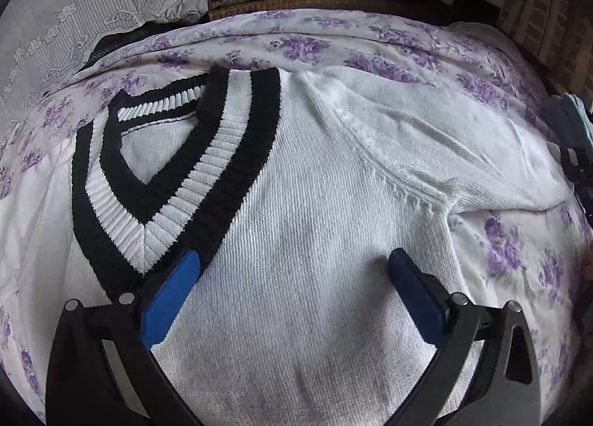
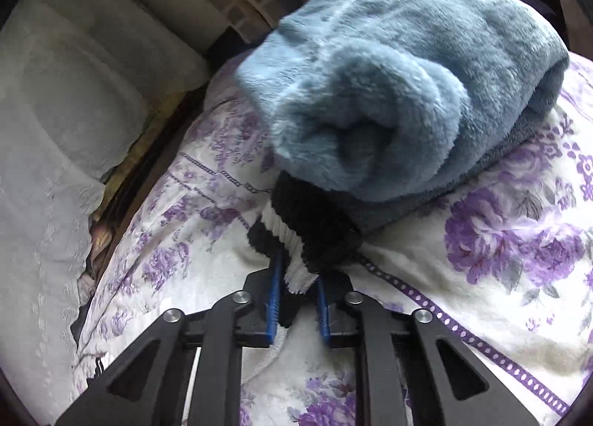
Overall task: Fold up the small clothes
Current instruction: 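Grasp the other striped sleeve cuff with the right gripper and lift, then carry the cuff across the sweater body and open the right gripper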
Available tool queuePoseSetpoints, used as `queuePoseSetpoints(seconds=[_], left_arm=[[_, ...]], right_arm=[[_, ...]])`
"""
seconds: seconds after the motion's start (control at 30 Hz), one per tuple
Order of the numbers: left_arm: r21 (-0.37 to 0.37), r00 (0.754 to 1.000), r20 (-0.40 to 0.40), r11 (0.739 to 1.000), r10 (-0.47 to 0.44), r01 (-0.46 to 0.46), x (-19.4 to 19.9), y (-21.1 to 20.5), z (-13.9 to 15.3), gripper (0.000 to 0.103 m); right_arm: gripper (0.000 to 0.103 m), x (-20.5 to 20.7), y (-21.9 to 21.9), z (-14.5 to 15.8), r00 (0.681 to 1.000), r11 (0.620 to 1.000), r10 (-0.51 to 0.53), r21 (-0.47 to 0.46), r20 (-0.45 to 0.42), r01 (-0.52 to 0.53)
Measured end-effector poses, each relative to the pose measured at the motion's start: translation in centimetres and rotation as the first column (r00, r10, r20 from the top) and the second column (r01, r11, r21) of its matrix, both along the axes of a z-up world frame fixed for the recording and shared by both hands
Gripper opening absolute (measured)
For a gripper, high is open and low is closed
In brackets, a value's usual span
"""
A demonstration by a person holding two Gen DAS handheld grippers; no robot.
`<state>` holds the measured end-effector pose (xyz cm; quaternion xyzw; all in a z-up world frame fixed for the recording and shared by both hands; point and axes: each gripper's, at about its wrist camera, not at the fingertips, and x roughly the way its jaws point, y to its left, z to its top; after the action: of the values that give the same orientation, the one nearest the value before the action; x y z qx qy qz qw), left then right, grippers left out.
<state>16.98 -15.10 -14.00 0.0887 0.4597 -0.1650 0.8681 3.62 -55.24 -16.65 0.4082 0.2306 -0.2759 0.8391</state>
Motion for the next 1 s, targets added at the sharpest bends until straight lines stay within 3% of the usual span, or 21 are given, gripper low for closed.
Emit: queuePoseSetpoints(seconds=[0.27,0.53,0.7,0.8,0.9,1.0], left_arm=[[-0.127,0.999,-0.017,0.991,0.048,-0.050,0.0,2.8,0.7,0.099],[-0.136,0.995,-0.027,0.986,0.098,-0.101,0.7,4.2,0.8,0.099],[-0.135,0.995,-0.025,0.985,0.101,-0.104,0.8,4.4,1.0,0.099],[-0.176,0.994,-0.049,0.978,0.103,-0.110,1.3,5.3,1.3,0.099],[-0.145,0.984,-0.018,0.974,0.175,-0.175,1.7,6.7,2.0,0.099],[-0.167,0.975,-0.032,0.961,0.218,-0.221,2.6,8.6,2.5,0.099]], right_arm=[[0.012,0.5,2.4,2.4,0.996,0.991,0.086,-0.107,0.019,-0.084],[0.011,2.5,6.4,5.3,0.983,0.979,0.178,-0.110,0.043,-0.172],[0.011,3.9,11.3,7.2,0.957,0.948,0.288,-0.154,0.048,-0.277],[0.011,4.9,13.5,8.2,0.939,0.932,0.338,-0.162,0.056,-0.326],[0.011,6.0,16.3,9.1,0.921,0.914,0.385,-0.165,0.063,-0.371],[0.011,7.1,18.6,9.5,0.903,0.898,0.424,-0.163,0.065,-0.409]])
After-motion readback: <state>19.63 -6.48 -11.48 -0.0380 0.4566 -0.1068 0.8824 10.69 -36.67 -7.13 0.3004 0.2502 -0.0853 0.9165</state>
